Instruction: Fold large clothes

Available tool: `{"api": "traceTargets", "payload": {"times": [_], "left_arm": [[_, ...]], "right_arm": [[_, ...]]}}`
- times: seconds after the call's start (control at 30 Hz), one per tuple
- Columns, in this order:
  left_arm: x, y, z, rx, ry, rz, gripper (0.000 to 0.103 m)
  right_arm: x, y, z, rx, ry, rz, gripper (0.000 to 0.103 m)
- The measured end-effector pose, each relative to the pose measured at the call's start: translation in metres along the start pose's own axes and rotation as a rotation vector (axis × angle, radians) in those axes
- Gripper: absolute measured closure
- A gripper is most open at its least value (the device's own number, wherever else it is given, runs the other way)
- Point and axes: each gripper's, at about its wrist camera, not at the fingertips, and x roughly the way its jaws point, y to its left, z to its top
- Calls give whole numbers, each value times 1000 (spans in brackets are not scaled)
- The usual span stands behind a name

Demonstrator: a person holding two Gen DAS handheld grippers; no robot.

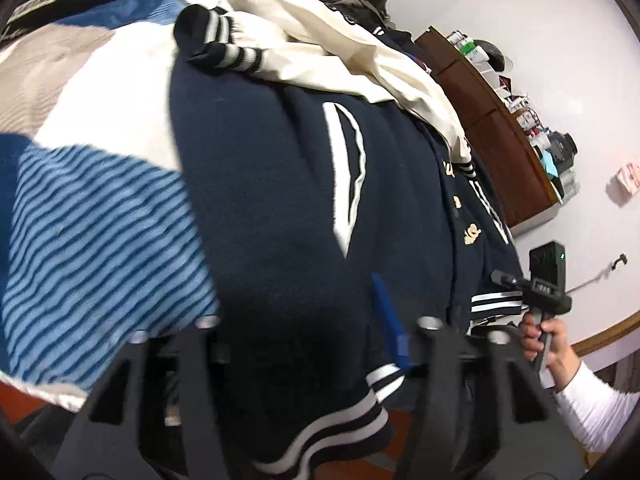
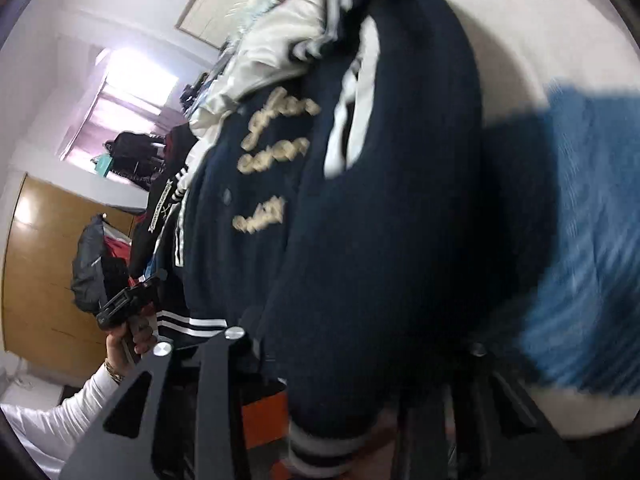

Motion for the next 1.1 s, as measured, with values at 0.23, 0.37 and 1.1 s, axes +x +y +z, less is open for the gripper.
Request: {"api": "traceTargets", "payload": {"times": [0.23, 0.37, 1.1], "left_arm": [[-15, 5, 0, -39, 20, -100, 83], [-34, -14, 0, 6, -6, -149, 84], [-156, -64, -62, -7, -167, -301, 95]], "right_arm": [[-19, 21, 2, -26, -56, 51, 90], [-43, 46, 5, -71, -81, 90, 90], [-165, 100, -57, -106, -252, 165, 93]]}}
